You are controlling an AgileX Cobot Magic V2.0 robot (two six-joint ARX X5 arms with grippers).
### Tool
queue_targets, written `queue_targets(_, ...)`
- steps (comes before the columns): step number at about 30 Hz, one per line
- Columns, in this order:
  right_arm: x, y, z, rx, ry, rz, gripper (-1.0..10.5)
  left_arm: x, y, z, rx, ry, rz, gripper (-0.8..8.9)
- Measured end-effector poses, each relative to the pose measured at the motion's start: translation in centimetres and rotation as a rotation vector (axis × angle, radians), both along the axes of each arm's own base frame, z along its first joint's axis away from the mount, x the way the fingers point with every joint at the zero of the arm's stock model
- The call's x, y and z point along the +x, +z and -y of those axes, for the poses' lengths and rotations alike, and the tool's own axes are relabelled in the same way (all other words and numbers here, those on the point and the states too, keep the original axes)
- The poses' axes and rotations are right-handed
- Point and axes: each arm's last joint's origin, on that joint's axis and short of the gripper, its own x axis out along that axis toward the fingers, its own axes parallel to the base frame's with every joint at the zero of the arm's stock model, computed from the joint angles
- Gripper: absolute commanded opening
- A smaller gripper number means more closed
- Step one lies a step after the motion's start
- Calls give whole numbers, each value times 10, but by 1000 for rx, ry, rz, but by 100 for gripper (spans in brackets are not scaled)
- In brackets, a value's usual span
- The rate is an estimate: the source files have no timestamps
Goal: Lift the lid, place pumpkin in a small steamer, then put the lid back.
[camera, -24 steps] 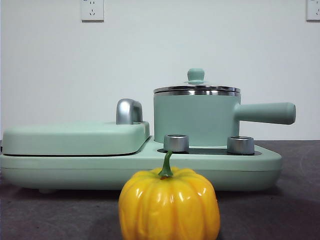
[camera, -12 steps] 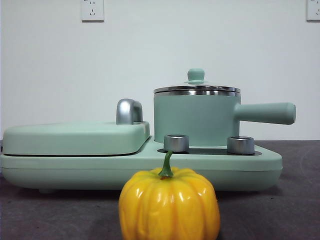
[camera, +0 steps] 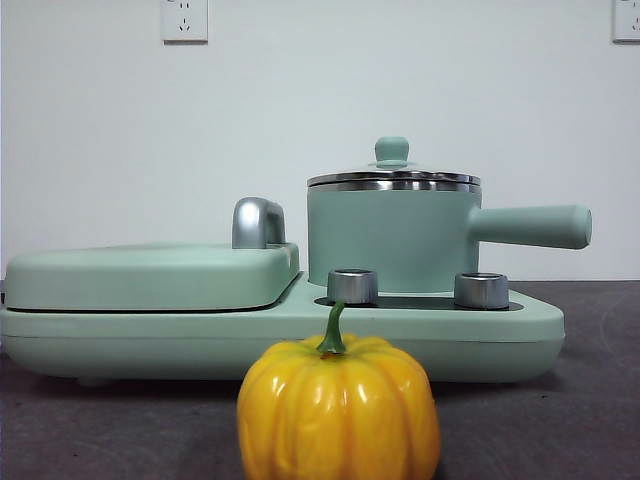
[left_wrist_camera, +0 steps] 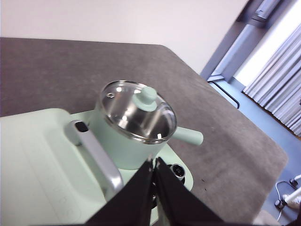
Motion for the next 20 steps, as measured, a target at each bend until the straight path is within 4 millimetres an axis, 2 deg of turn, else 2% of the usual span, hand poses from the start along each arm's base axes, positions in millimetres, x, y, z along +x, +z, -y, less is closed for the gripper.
queue_targets(3,1,0,0,-16,-18,11,13,3,0,1,3,-2,9,80)
queue_targets(5,1,0,1,-22,-27,14,52,6,-1,2,7,-3,2,164)
queue_targets(11,2,0,2,-46,-87,17,495,13,-5,4,16,-3,-24,469)
queue_targets(20,3,0,2,-49,-96,18,517,32,-14,10,34,-7,-90,483)
